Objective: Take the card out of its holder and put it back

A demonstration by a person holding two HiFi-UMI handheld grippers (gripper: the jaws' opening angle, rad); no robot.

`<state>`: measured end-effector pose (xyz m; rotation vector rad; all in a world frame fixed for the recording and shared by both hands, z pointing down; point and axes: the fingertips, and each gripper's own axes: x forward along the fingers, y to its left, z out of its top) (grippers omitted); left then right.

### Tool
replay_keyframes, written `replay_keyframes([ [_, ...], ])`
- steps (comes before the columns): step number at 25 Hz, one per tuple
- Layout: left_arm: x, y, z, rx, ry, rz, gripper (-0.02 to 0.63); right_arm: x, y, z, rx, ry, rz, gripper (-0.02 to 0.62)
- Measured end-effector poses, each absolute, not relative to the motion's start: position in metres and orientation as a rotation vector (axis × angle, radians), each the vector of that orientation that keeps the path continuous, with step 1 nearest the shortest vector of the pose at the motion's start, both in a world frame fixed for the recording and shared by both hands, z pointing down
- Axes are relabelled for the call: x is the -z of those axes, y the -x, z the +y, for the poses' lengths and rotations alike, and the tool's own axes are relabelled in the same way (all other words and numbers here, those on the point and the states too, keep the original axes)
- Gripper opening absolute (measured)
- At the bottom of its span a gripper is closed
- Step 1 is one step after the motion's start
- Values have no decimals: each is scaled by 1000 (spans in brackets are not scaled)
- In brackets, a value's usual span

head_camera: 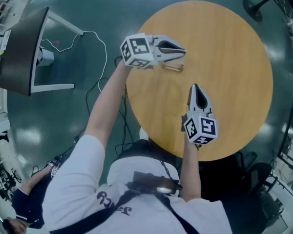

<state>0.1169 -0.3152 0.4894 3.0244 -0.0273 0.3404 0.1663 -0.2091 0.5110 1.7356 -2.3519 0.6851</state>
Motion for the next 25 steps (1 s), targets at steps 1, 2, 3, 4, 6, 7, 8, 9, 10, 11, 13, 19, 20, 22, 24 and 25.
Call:
replay_keyframes([
  [1,-485,-112,-315,-340,-3034,-67,26,-508,-164,-209,-679,-1743,-2356,15],
  [2,-480,-106,-315,-340,-3042,-115,26,-504,-161,-209,-670,-1749,-2362,15],
  [3,-474,-99,-314,-341,-3047,-172,26,-500,-157,-208,-658,-1752,-2370,15],
  [4,-469,-92,-311,-342,-3049,-233,26,-494,-153,-205,-645,-1756,-2378,15],
  [6,-457,-79,-304,-351,-3041,-368,26,-480,-147,-199,-618,-1762,-2398,15],
  [7,-452,-72,-300,-358,-3030,-439,26,-474,-144,-195,-604,-1763,-2409,15],
  [8,-448,-65,-297,-364,-3014,-511,26,-469,-140,-193,-589,-1761,-2421,15],
  [9,-445,-58,-293,-367,-2995,-578,26,-464,-136,-191,-574,-1757,-2434,15],
  [10,-442,-51,-289,-371,-2974,-640,26,-459,-131,-190,-559,-1752,-2448,15],
  [11,-440,-45,-284,-374,-2955,-695,26,-454,-126,-188,-543,-1746,-2462,15],
  [13,-434,-33,-270,-368,-2927,-784,26,-445,-114,-182,-511,-1731,-2489,15],
  [19,-410,-1,-221,-300,-2865,-1021,26,-417,-81,-166,-393,-1690,-2560,15],
  [20,-407,6,-215,-297,-2851,-1073,26,-412,-76,-163,-373,-1691,-2563,15],
  [22,-400,19,-203,-282,-2813,-1184,26,-403,-69,-157,-334,-1694,-2566,15],
  [24,-392,31,-192,-223,-2757,-1280,26,-397,-63,-152,-300,-1696,-2567,15],
  [25,-387,37,-187,-187,-2731,-1320,26,-393,-60,-150,-283,-1699,-2566,15],
])
